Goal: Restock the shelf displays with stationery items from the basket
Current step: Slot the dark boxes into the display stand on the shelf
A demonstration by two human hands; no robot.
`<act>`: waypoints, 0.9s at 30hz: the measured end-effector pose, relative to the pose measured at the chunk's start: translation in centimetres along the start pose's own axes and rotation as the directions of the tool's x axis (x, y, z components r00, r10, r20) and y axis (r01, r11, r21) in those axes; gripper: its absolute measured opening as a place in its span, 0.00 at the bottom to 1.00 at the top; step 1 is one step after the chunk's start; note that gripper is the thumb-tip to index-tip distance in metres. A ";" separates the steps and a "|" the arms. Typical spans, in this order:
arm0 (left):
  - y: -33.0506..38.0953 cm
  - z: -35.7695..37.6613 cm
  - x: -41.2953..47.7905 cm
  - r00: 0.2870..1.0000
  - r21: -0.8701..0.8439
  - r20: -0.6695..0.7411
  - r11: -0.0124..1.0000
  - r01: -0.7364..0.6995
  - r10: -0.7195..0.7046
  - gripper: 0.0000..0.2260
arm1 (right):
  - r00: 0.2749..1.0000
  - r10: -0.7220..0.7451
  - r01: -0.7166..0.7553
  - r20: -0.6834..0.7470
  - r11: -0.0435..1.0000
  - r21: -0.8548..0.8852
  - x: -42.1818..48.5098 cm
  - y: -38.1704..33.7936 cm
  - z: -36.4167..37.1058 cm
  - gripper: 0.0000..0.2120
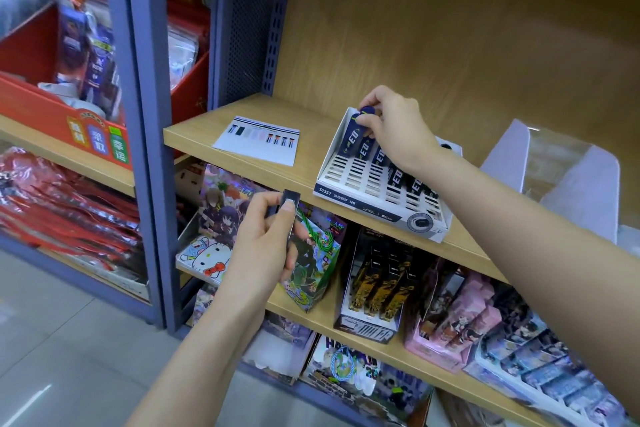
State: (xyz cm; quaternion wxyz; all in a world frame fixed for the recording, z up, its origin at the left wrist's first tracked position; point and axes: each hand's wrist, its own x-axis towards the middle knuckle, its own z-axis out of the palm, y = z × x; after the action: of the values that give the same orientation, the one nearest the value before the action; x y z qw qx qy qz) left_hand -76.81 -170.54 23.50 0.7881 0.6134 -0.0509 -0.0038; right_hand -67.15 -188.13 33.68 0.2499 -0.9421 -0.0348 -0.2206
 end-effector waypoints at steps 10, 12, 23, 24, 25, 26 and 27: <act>0.1 -0.1 -0.1 1.000 0.006 0.017 1.000 -0.021 0.021 0.04 | 0.994 -0.098 0.104 0.043 0.978 -0.181 1.2 -0.5 -0.3 0.07; 0.0 -0.1 -0.1 0.999 0.003 0.022 1.000 -0.025 0.025 0.04 | 0.996 -0.067 0.075 0.056 0.983 -0.166 1.3 -0.2 0.0 0.07; -0.8 -0.2 2.5 0.979 -0.219 0.063 0.954 0.202 -0.193 0.12 | 0.974 -0.223 0.200 -0.034 0.924 -0.325 -1.3 -1.6 0.2 0.13; -0.8 -0.2 2.3 0.980 -0.231 0.059 0.953 0.197 -0.189 0.12 | 0.967 -0.250 0.232 -0.038 0.937 -0.263 -2.3 -2.1 0.1 0.12; -0.7 -0.1 2.0 0.984 -0.208 0.051 0.961 0.179 -0.173 0.11 | 0.963 -0.268 0.260 -0.019 0.948 -0.185 -3.4 -2.6 0.2 0.11; -0.5 -0.1 1.3 0.989 -0.153 0.047 0.977 0.148 -0.142 0.09 | 0.964 -0.265 0.266 0.020 0.958 -0.108 -4.6 -3.1 0.3 0.13; -0.4 0.0 0.7 0.994 -0.082 0.046 0.991 0.108 -0.104 0.07 | 0.968 -0.238 0.241 0.076 0.969 -0.046 -5.8 -3.5 0.4 0.15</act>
State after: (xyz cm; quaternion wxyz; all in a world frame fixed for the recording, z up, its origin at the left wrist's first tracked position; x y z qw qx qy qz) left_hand -76.09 -170.70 23.20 0.8108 0.5812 -0.0345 -0.0605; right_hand -72.85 -184.62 32.45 0.1942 -0.9447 -0.1510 -0.2169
